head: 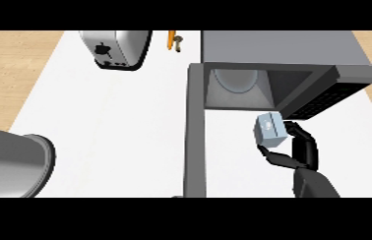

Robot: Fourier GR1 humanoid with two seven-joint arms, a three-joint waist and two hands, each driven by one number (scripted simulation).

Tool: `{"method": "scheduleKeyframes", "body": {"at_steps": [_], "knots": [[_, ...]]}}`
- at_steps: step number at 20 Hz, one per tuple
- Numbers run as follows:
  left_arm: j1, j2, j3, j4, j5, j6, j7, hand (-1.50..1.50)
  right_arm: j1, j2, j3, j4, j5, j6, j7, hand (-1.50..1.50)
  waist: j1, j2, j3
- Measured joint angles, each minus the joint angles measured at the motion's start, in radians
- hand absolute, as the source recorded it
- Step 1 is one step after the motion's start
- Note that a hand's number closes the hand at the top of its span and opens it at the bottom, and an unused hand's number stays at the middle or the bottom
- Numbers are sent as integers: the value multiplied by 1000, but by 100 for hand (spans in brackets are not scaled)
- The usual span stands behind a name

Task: Pick up the milk, place it into the microwave and close the microwave

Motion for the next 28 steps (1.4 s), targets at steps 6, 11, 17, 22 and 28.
{"method": "scheduleKeyframes", "body": {"at_steps": [6,11,17,22,28], "knots": [[-3,-4,-3,-20,14,20,31,-150,-22,45,47,38,49,-14,22,150,-5,-3,-2],[1,-11,26,-14,40,6,48,-150,-64,67,80,50,79,-30,51,150,-10,-8,-6],[-9,-23,35,-12,44,-5,73,-150,-135,77,104,35,110,-98,104,150,-13,-8,-5],[-23,-29,49,11,29,-27,86,-150,-217,68,96,46,110,-136,131,150,-11,-5,-4],[-55,-14,49,52,25,-38,101,-150,-341,10,80,108,114,-160,203,150,2,1,-2]]}}
